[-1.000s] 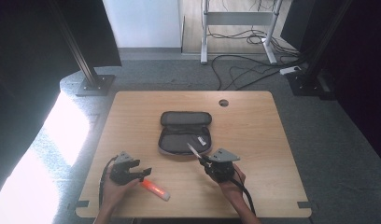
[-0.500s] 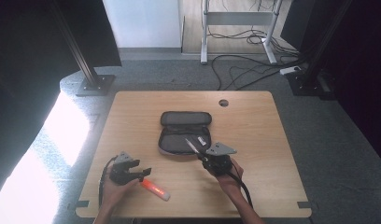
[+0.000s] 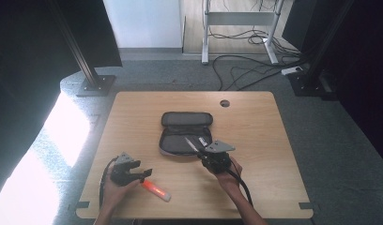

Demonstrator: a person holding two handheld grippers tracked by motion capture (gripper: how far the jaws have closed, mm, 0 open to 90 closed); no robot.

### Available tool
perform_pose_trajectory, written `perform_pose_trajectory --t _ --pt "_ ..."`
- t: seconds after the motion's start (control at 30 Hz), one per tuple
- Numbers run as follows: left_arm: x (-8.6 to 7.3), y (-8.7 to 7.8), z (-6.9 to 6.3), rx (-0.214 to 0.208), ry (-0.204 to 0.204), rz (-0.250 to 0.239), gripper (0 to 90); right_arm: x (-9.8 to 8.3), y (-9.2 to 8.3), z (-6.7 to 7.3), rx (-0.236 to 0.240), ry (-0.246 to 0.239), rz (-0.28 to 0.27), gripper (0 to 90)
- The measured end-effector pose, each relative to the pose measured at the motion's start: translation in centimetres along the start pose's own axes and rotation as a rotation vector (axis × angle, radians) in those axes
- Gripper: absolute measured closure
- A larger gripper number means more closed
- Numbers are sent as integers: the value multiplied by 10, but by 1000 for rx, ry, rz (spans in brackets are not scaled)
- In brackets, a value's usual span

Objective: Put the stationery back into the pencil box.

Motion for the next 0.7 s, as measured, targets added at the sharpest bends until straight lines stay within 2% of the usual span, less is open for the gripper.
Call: perform_pose_trajectory --t 0.3,0.7 --pt "0 0 1 1 -1 -2 306 6 10 -5 -8 -10 2 788" --pt "0 0 1 0 -1 -1 305 9 20 -14 -18 2 9 788"
Point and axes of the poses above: each handheld gripper's, and its own axes: y roughly forward along the jaws, x roughly out of its top, z roughly to its left, the point moved 5 cm from there along y, roughly forward along the jaws, and after that the axes turned 12 degrees about -y, right-handed, at the moved point
